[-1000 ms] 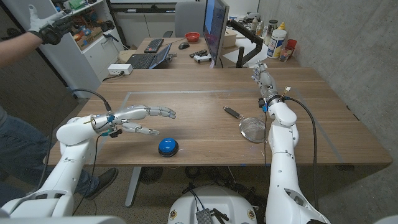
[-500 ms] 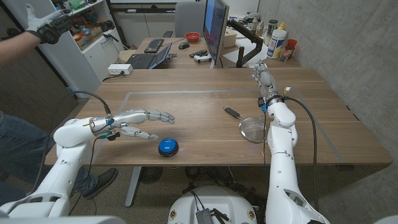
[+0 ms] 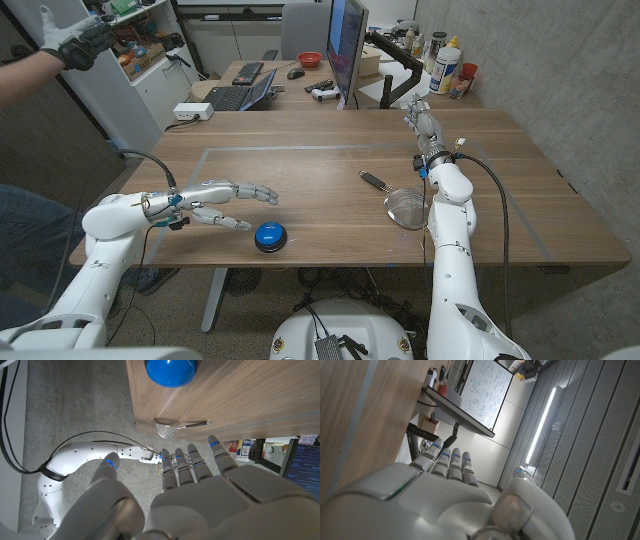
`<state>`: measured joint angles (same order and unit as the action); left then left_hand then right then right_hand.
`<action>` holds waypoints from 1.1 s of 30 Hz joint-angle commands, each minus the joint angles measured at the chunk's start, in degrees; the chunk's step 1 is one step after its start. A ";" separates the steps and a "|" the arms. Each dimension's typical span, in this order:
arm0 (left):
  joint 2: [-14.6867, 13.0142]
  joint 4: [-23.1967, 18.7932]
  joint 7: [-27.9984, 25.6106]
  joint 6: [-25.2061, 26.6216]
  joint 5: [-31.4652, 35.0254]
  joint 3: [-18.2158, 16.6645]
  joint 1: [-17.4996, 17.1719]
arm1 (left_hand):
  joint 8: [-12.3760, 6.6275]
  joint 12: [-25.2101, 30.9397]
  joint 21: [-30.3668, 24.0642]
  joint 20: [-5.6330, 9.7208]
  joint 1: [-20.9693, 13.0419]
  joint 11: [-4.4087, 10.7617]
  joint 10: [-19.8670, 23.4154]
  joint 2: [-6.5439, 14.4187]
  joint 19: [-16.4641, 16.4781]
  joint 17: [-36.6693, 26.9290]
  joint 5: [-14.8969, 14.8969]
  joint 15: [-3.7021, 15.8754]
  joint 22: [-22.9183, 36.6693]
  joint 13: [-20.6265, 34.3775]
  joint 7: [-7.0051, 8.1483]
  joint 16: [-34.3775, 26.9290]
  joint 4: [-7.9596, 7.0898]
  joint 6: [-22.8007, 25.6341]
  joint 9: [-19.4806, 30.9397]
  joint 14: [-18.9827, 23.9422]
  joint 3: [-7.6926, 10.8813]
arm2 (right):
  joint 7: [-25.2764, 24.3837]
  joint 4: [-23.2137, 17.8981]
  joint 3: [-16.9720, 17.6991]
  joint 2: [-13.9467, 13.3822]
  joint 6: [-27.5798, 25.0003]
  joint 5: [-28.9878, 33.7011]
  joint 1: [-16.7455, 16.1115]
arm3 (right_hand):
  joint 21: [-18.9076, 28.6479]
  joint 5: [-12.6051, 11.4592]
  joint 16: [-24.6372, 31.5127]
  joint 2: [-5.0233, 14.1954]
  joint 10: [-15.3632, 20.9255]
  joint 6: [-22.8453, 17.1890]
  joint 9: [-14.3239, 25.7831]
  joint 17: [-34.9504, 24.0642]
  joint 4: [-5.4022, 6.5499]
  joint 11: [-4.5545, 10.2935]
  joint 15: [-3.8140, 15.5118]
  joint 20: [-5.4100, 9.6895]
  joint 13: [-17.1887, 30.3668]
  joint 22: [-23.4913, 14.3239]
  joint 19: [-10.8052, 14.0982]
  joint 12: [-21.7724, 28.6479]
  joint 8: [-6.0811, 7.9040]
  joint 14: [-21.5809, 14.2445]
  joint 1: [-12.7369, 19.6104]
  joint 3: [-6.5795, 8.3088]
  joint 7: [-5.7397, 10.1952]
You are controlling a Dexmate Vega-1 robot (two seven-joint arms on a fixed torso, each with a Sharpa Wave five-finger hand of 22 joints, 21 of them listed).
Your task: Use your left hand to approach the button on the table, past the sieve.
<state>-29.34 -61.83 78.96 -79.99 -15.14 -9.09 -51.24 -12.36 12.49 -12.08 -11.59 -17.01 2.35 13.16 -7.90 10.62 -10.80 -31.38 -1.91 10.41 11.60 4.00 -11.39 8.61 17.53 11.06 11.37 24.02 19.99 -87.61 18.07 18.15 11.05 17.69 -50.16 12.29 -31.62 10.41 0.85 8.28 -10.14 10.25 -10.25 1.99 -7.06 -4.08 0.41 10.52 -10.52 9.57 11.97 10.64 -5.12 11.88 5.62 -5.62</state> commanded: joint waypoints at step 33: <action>3.02 1.39 -0.01 0.00 6.39 3.28 1.99 | -0.27 0.14 0.21 0.25 -1.25 0.19 0.68 0.04 -0.30 -0.16 -0.26 -0.01 0.18 0.33 0.10 -0.17 0.19 1.45 0.10 0.71 0.15 | -0.11 -1.08 0.42 -1.30 0.92 -0.63 0.17 | -0.19 -0.65 0.11 0.51 0.52 0.01 0.25 -0.14 -0.06 0.22 -0.14 -0.31 0.10 -0.16 0.39 0.05 0.39 -0.46 0.19 -0.41 0.28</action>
<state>-27.54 -61.35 78.95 -79.98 -10.73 -6.28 -49.62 -12.36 12.49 -11.85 -11.26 -17.70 2.56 13.38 -7.81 10.29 -10.79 -31.38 -1.91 10.41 11.60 4.21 -11.39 8.61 18.35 11.05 11.37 24.02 19.92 -87.45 18.21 17.12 12.39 17.16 -49.60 12.30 -32.08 10.41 0.85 8.28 -10.13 10.25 -10.25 1.82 -7.06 -4.08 0.41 10.52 -10.52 9.56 11.97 10.64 -5.12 11.88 5.46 -5.62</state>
